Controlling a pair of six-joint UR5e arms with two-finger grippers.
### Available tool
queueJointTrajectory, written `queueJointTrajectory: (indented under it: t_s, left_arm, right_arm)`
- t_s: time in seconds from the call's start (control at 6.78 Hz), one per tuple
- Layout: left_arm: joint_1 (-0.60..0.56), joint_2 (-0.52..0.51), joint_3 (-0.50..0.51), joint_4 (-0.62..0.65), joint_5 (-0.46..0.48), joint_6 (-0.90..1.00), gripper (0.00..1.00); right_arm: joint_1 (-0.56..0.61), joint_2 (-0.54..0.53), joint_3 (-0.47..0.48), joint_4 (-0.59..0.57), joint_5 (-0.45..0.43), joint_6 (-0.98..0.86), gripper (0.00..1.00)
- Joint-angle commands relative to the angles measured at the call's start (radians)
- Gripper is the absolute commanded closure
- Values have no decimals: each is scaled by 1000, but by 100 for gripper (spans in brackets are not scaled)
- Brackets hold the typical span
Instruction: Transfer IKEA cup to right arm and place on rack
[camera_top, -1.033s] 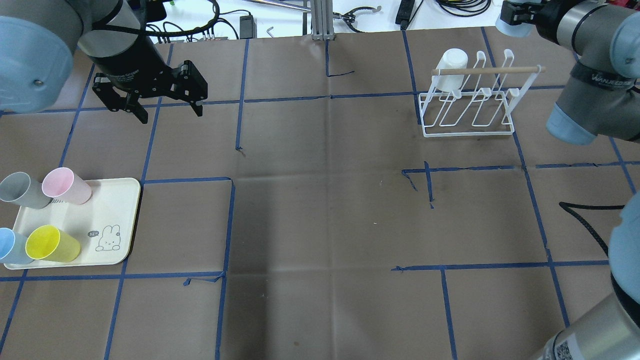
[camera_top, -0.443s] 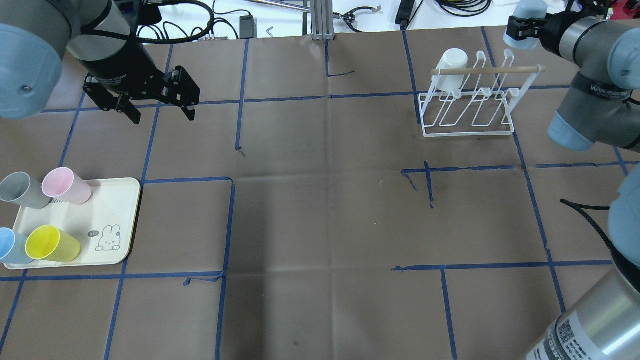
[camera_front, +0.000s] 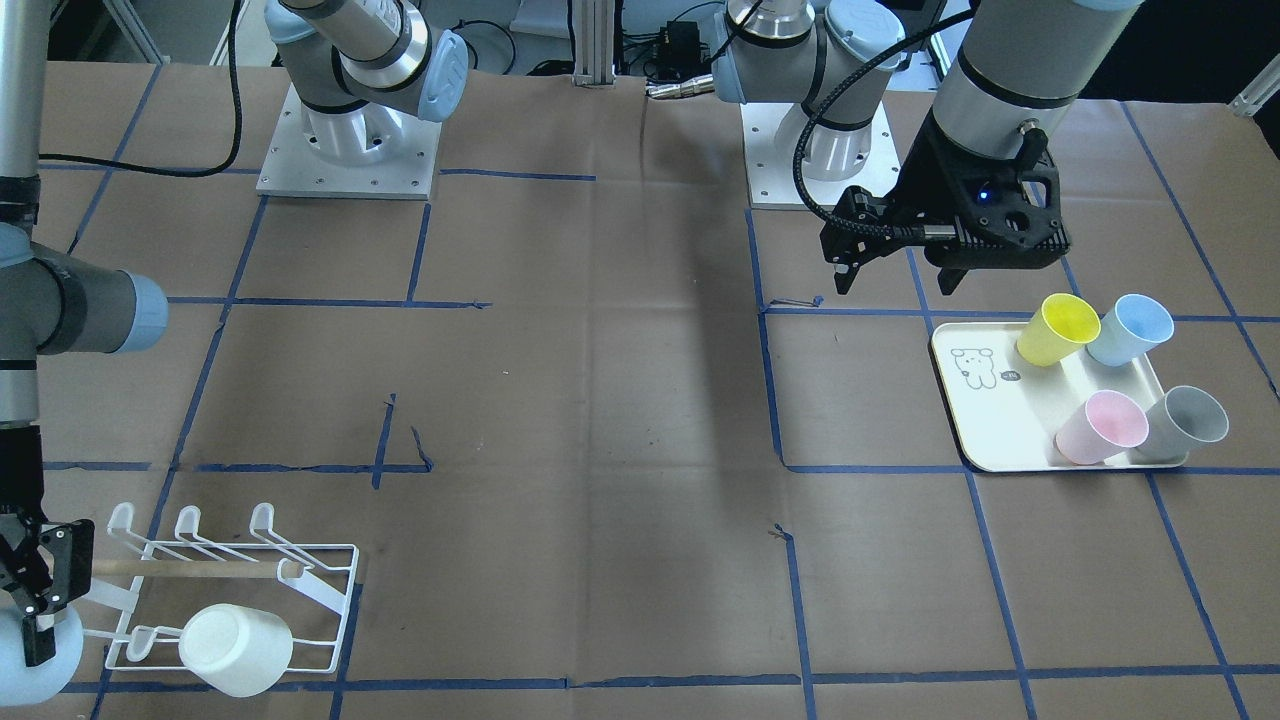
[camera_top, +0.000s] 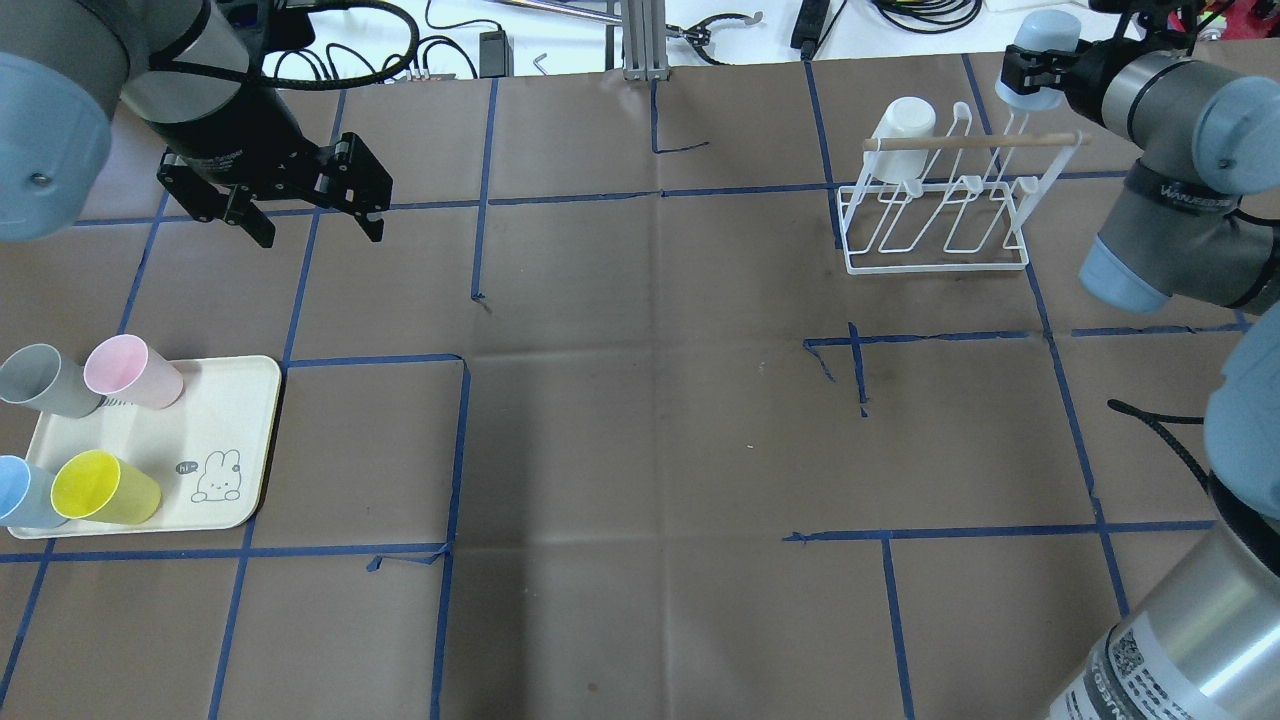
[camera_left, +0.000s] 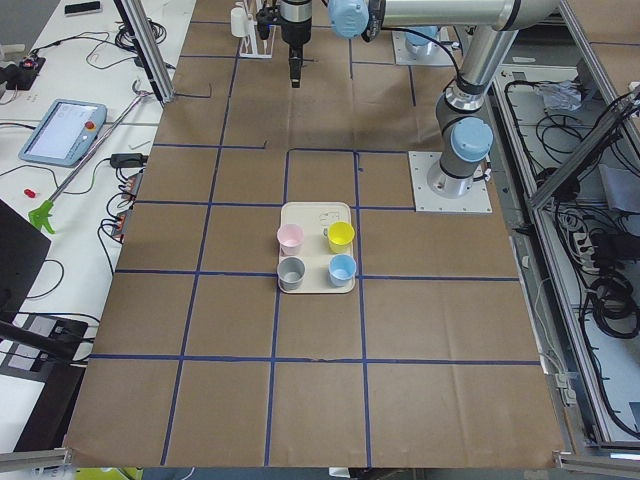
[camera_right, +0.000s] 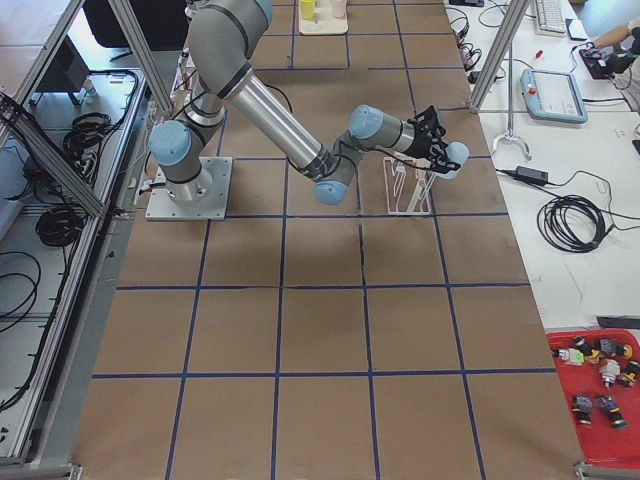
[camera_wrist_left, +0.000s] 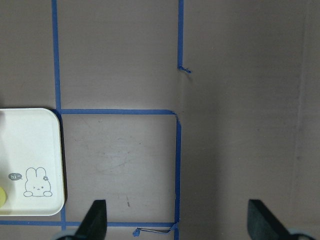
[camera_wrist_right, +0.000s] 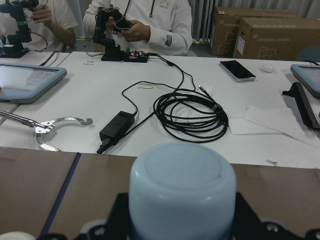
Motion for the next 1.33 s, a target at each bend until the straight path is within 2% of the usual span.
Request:
queueJointTrajectory:
  t_s: [0.0,0.15,0.3,0.74,1.03,1.18]
  left_arm:
    - [-4,2,3,0,1,-11,1]
    - [-5,1,3,0,1,-11,1]
    - [-5,2,3,0,4,-11,1]
    - [-7,1,4,0,6,-14,1]
    - [-7,1,4,0,1,-47,1]
    - [-8,1,4,0,1,-47,1]
  right_arm:
    - [0,7,42,-17,3,1,90]
    - [0,7,44,-17,6,-1,57]
    - [0,1,34,-13,8,5,1]
    - [3,-22,-5,-4,5,7,0]
    - [26,-105,-28,25,2,10,0]
    - [39,-172,-33,171,0,10,0]
